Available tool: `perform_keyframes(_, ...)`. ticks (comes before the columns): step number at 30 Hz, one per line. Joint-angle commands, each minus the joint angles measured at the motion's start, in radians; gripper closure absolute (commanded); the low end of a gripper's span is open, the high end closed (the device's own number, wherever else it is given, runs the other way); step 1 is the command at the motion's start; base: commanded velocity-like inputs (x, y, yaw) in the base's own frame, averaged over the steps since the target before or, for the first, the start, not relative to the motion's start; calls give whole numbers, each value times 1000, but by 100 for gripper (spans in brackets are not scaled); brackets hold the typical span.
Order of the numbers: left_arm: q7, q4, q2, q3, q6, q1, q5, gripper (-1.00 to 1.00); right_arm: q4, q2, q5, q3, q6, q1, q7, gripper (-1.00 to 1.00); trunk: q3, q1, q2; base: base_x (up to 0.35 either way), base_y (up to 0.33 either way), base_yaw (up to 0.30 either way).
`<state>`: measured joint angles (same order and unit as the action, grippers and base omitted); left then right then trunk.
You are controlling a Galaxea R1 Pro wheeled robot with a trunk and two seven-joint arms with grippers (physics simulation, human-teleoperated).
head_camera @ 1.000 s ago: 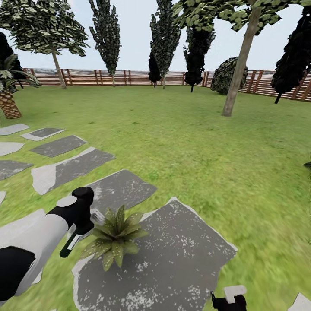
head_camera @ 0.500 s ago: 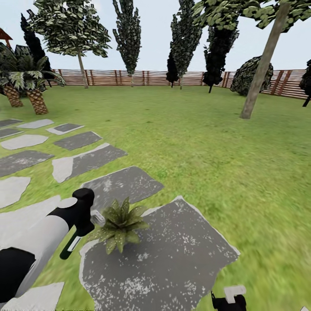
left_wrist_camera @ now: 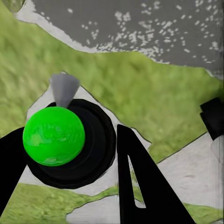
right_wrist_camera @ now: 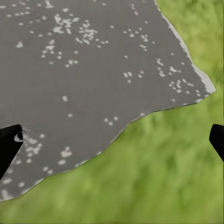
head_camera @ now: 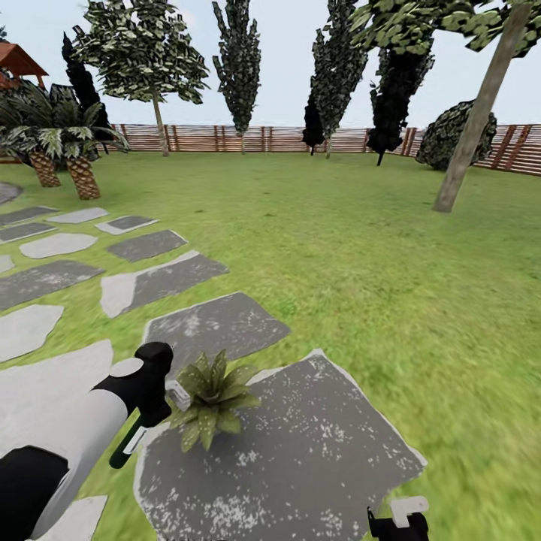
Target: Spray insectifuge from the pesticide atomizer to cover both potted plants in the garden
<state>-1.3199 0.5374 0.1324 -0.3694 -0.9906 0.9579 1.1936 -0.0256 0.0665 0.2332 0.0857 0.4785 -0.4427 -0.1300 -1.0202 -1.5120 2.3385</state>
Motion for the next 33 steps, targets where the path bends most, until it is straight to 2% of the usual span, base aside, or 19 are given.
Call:
perform_keyframes(1,-9,2,0,-5,-8,-5,7,100,1,0,11,8,3,-1,-3,-100,-1,0,0,1,0,270)
perform_keyframes(3,-2,2,-5,-4,-8,-14,4,100,1,0,11,8,3,-1,-3,-100,-1,0,0,0,0,274)
perform_keyframes(8,8,3,-37,0,-8,-19,-3,100,1,1,11,8,3,-1,-3,-100,-1,0,0,0,0,72)
perform_keyframes(13,35,0,-47,4,-11,-24,-11,100,1,2,12,8,3,-1,-3,-100,-1,0,0,0,0,3)
perform_keyframes(19,76,-1,-50,4,-13,-41,-16,100,1,2,12,8,3,-1,-3,-100,-1,0,0,0,0,0)
perform_keyframes(24,80,1,-48,6,-14,-68,-16,100,1,1,12,8,3,-1,-3,-100,-1,0,0,35,0,0)
perform_keyframes(33,80,1,-49,6,-14,-73,-17,100,1,1,12,8,3,-1,-3,-100,-1,0,0,195,-90,5)
